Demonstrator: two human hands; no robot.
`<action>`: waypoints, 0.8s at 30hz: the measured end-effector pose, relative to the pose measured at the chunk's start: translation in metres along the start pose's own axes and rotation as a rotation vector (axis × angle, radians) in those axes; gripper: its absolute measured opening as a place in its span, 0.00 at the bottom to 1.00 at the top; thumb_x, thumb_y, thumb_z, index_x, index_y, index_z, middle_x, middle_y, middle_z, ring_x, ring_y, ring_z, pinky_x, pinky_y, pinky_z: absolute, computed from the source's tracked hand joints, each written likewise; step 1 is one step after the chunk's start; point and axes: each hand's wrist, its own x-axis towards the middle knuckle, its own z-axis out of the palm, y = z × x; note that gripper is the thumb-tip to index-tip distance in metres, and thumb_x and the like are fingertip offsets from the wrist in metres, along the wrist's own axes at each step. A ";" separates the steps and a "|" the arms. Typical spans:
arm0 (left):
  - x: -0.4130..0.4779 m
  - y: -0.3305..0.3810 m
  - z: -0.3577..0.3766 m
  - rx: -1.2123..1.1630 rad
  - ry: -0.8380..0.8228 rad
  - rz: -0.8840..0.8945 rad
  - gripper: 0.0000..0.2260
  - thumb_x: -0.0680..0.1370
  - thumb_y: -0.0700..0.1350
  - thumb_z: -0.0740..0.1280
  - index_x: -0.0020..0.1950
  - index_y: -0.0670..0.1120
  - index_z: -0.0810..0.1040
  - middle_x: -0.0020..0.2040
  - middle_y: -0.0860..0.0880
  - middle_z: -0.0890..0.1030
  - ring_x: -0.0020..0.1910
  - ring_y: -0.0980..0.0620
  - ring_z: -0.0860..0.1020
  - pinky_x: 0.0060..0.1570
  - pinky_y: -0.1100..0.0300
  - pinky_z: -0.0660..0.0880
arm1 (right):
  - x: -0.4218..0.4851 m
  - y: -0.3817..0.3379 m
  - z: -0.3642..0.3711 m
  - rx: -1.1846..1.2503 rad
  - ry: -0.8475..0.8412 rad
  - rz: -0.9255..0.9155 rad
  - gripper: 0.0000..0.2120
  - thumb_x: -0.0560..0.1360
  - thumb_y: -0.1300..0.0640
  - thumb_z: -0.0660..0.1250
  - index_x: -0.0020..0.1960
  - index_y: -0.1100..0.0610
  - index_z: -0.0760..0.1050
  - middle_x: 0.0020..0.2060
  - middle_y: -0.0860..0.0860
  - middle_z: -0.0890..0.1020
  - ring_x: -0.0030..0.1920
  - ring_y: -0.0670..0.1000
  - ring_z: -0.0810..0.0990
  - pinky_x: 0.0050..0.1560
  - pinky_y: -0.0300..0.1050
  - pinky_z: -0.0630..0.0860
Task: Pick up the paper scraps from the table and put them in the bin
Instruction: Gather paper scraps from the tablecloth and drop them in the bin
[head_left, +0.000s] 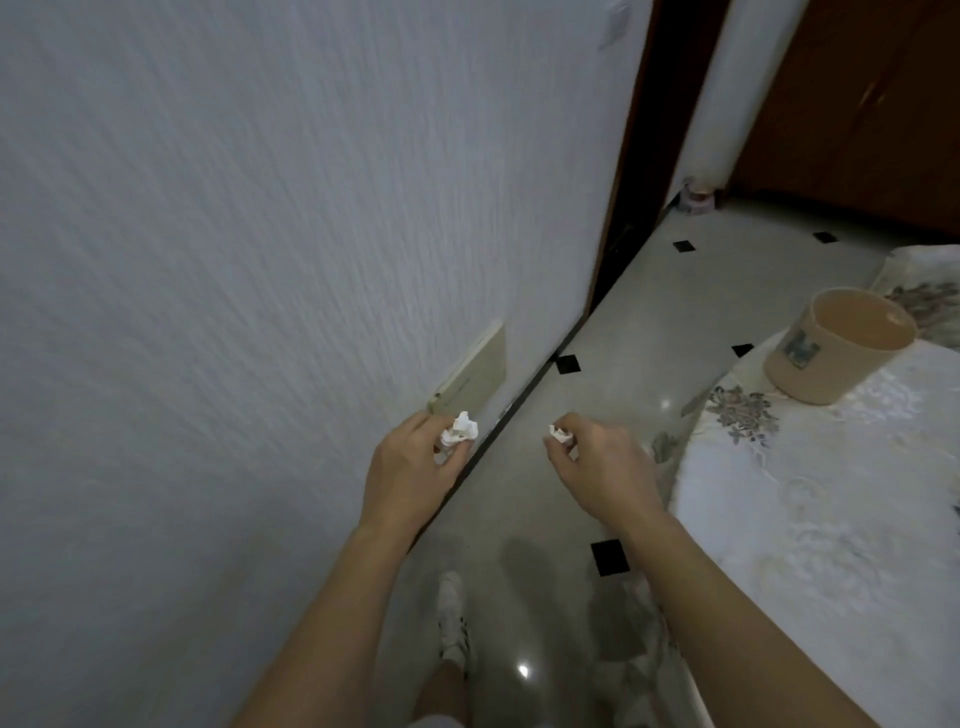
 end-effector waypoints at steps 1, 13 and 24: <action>0.016 -0.002 0.006 -0.011 -0.002 0.011 0.13 0.76 0.55 0.66 0.51 0.48 0.82 0.41 0.52 0.80 0.37 0.52 0.76 0.36 0.52 0.76 | 0.013 0.003 0.000 -0.015 0.018 0.017 0.10 0.78 0.47 0.61 0.46 0.51 0.77 0.39 0.48 0.82 0.40 0.54 0.79 0.37 0.48 0.76; 0.237 -0.039 0.066 -0.176 -0.102 0.172 0.11 0.77 0.53 0.67 0.47 0.47 0.82 0.39 0.52 0.78 0.35 0.54 0.75 0.35 0.55 0.75 | 0.202 0.015 -0.006 -0.071 0.160 0.237 0.11 0.78 0.44 0.62 0.48 0.50 0.78 0.39 0.49 0.82 0.41 0.55 0.80 0.38 0.47 0.75; 0.378 -0.022 0.143 -0.282 -0.228 0.312 0.08 0.76 0.51 0.69 0.42 0.47 0.79 0.36 0.52 0.76 0.34 0.53 0.74 0.34 0.56 0.73 | 0.301 0.065 -0.022 -0.050 0.362 0.383 0.08 0.76 0.47 0.67 0.47 0.51 0.80 0.35 0.48 0.83 0.38 0.54 0.81 0.36 0.46 0.75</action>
